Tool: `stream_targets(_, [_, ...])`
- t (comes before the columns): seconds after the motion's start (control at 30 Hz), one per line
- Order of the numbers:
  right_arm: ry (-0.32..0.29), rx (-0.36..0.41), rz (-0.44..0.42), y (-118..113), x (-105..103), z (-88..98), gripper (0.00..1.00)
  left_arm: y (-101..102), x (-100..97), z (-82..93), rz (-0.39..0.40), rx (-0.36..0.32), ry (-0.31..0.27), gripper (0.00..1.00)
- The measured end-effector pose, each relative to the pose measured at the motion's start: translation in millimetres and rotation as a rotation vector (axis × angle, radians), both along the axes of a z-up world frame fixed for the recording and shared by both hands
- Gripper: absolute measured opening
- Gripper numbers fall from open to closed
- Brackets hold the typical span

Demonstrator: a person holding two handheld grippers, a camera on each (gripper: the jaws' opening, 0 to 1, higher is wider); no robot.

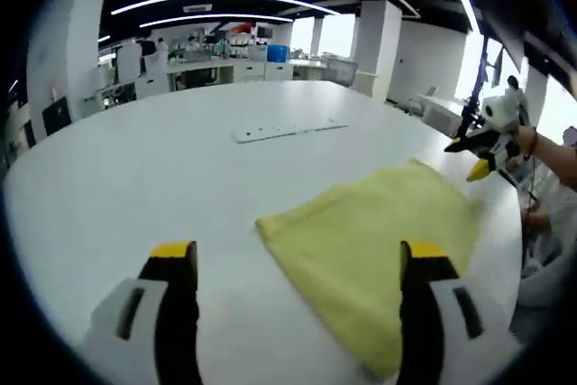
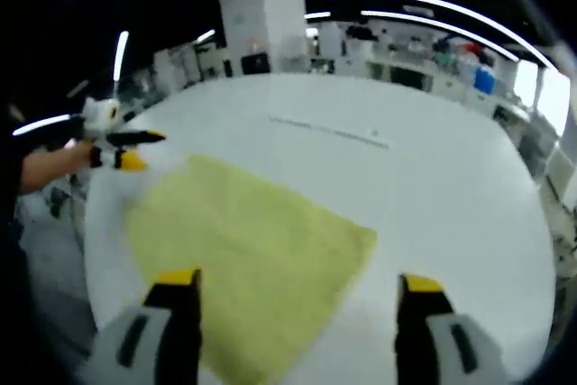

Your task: Fold the garment on the visible template until the final outline fits inside the template.

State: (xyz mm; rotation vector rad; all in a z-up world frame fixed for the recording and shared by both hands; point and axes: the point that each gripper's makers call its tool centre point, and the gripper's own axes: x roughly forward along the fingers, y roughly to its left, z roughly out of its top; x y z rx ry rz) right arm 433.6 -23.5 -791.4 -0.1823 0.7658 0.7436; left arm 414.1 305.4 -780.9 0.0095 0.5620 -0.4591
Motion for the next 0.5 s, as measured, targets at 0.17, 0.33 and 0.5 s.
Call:
stream_targets(0.17, [0.005,0.008,0.033,2,-27,3.6,0.91,-3,-19.9,0.8,-0.033,-0.006,-0.005,0.96])
stream_targets(0.33, [0.009,0.01,0.049,1,-49,2.1,0.9,-5,-36.9,6.1,-0.045,0.011,-0.029,0.99])
stream_targets(0.5, [0.022,0.008,0.055,-4,-68,-3.6,0.88,-10,-52.0,8.2,-0.052,-0.007,-0.037,0.99])
